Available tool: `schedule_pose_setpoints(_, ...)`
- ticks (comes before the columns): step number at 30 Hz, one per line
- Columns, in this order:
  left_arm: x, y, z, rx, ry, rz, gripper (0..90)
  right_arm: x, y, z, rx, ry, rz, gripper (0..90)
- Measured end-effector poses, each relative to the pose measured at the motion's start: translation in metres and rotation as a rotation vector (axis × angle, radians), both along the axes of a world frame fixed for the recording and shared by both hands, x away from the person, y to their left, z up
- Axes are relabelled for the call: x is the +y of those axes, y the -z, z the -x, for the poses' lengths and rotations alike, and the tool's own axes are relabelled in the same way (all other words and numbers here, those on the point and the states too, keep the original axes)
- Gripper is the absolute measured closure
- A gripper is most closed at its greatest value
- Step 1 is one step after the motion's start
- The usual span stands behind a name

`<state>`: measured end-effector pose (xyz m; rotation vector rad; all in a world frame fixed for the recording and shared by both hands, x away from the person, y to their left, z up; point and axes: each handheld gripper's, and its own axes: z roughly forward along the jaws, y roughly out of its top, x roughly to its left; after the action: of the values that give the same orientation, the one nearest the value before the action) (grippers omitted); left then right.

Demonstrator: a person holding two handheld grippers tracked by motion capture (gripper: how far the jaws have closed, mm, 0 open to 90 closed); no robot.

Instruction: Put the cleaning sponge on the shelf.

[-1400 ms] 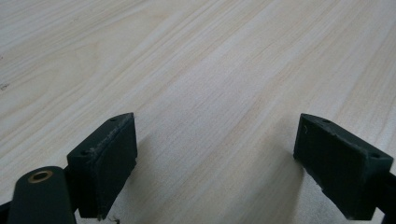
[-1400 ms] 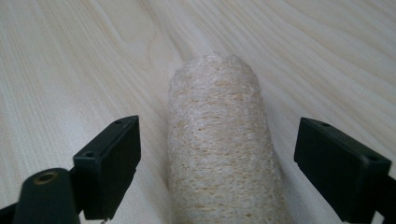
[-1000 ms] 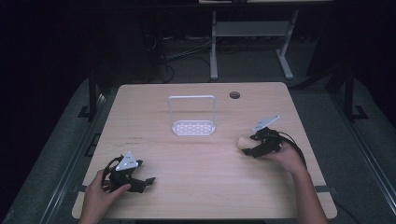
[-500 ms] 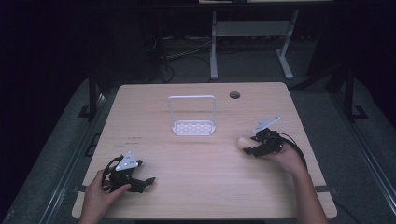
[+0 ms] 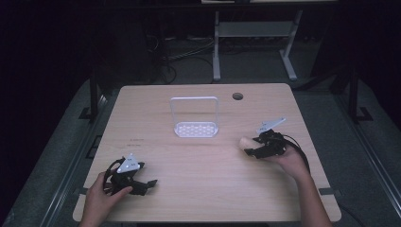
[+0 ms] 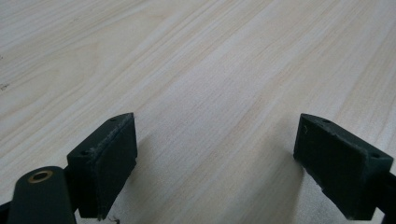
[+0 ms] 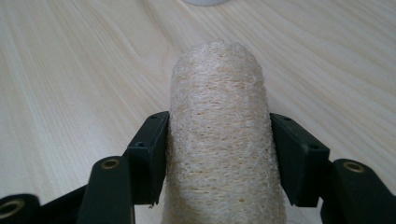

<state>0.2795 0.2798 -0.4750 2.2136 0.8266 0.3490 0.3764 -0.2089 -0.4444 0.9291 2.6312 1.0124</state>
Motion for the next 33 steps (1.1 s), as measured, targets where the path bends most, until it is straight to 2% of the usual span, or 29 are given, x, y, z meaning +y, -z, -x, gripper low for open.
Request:
schedule_pose_setpoints(10,0.0,0.0,0.0,0.0,0.005,-0.007,12.9,0.01,-0.005,0.006,0.001,0.012,-0.021,40.9)
schedule_pose_setpoints(24,0.0,0.0,0.0,-0.001,0.005,-0.007,12.9,0.028,-0.011,0.01,-0.007,-0.013,-0.054,41.0)
schedule_pose_setpoints(33,0.0,0.0,0.0,-0.001,0.004,-0.006,12.9,0.041,-0.014,0.009,-0.019,-0.023,-0.055,41.0)
